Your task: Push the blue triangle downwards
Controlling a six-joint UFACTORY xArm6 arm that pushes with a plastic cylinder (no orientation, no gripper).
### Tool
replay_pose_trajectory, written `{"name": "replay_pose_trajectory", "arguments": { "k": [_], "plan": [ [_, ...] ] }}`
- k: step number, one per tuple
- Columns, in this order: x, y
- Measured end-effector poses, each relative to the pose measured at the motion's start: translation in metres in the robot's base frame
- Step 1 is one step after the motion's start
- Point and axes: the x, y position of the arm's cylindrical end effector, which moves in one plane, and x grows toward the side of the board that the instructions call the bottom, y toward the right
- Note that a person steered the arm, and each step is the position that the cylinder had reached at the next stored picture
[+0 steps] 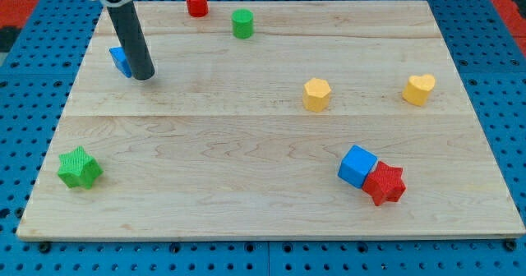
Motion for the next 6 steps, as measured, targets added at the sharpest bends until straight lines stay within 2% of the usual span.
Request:
{"name": "replay_pose_trajectory", "arguments": {
  "k": [1, 2, 3, 4, 5, 6],
  "plan": [
    [-0.055, 0.054],
    [-0.077, 0.006],
    [-0.067, -0.036],
    [-0.038, -0.049],
    [0.013, -0.035],
    [0.07, 0.058]
  ]
}}
